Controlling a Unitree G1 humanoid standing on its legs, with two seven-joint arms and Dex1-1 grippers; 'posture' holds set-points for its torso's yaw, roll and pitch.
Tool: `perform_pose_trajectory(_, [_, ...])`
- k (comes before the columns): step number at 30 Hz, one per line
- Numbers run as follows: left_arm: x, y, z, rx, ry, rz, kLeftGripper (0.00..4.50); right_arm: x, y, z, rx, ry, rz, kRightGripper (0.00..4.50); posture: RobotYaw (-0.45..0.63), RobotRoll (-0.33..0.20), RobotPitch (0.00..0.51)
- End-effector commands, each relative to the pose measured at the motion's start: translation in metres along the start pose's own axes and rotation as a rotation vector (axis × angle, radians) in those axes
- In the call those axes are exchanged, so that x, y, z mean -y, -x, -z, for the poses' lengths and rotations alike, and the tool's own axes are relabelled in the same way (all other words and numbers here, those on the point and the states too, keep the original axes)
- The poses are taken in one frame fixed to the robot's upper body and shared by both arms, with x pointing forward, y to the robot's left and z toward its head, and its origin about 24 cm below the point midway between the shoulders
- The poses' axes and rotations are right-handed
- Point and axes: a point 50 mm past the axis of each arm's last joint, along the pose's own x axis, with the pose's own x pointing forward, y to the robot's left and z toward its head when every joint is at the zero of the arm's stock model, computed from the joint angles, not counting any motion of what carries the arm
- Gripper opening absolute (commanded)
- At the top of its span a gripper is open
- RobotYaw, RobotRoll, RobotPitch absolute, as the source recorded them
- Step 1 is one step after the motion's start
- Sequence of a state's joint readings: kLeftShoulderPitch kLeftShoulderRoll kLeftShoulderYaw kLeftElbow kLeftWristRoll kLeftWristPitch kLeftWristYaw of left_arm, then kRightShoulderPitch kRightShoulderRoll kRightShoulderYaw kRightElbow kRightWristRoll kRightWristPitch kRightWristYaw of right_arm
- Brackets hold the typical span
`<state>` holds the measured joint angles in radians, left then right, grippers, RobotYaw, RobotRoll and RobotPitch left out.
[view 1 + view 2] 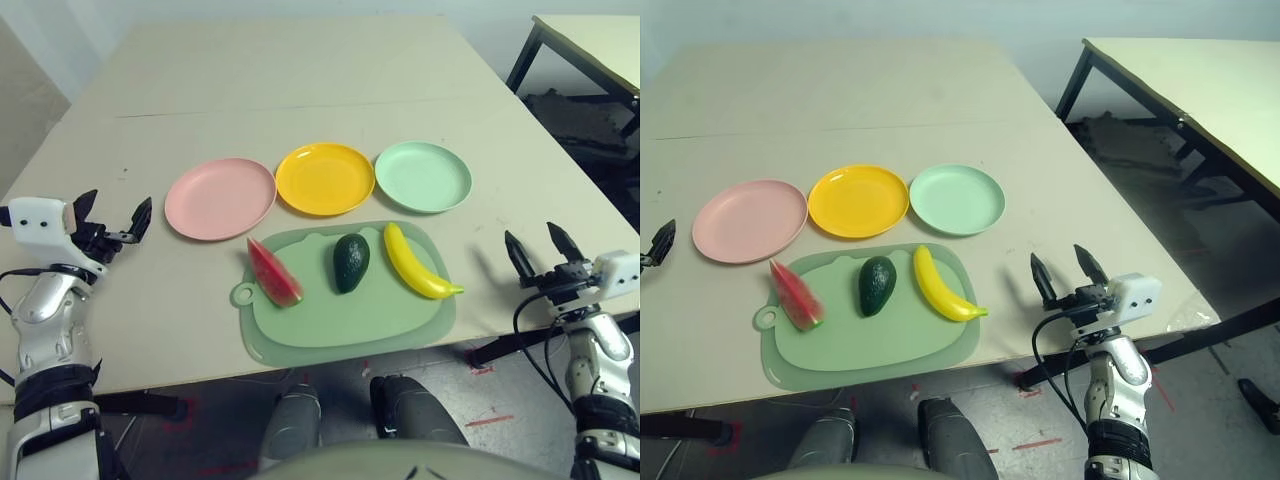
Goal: Place the fruits into color-matched plates.
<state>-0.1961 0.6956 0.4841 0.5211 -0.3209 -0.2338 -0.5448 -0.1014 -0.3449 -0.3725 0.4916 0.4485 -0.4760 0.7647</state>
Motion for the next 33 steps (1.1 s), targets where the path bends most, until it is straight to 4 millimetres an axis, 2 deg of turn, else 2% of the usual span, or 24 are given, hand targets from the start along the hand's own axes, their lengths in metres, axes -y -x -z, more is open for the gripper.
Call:
perform_pose_trajectory(1, [-0.004,-0.001,-0.005,0.007,-0.013,-0.007,4.48,-0.001,-0.003,0.003,0.000,-0.014,0.007,4.50,0.09,0.000,0.121])
perform_pose_trajectory(5, [-0.011,-0.001,-0.011,0.030,-0.004,-0.045,4.48,-0.004,-0.007,0.005,0.005,-0.020,-0.007,4.50,0.09,0.000,0.120])
perform_pose_trajectory(12, [-0.010,-0.001,-0.010,0.021,-0.010,-0.021,4.48,-0.008,-0.001,0.005,0.000,-0.021,-0.037,4.50,0.08,0.000,0.128])
perform_pose_trajectory(15, [-0.008,0.000,-0.009,0.004,-0.009,0.034,4.48,-0.011,0.002,-0.001,-0.002,-0.064,-0.086,4.50,0.06,0.000,0.125])
perform_pose_trajectory(18, [-0.001,0.001,-0.009,-0.027,-0.040,0.251,4.48,-0.020,0.003,-0.028,-0.053,-0.026,-0.290,4.50,0.05,0.000,0.127])
perform_pose_trajectory(20, [0.001,0.002,-0.016,-0.013,-0.026,0.390,4.48,-0.014,0.007,-0.050,-0.118,0.040,-0.366,4.50,0.04,0.000,0.127])
perform_pose_trajectory(22, [0.002,0.002,-0.033,0.061,0.086,0.523,4.48,0.000,0.007,-0.076,-0.190,0.136,-0.412,4.50,0.01,0.000,0.123])
perform_pose_trajectory(24, [0.007,0.001,-0.049,0.114,0.142,0.652,4.48,0.009,-0.005,-0.105,-0.272,0.251,-0.534,4.50,-0.01,0.000,0.120])
perform_pose_trajectory(27, [0.021,-0.001,-0.064,0.113,0.149,0.836,4.48,0.007,-0.035,-0.138,-0.407,0.431,-0.706,4.50,0.00,0.000,0.114])
perform_pose_trajectory(30, [0.040,0.003,-0.071,0.061,0.093,1.039,4.48,-0.017,-0.070,-0.153,-0.450,0.650,-0.972,4.50,0.01,0.000,0.107])
perform_pose_trajectory(33, [0.055,0.013,-0.069,-0.019,0.022,1.215,4.48,-0.037,-0.096,-0.155,-0.431,0.807,-1.123,4.50,0.02,0.000,0.111])
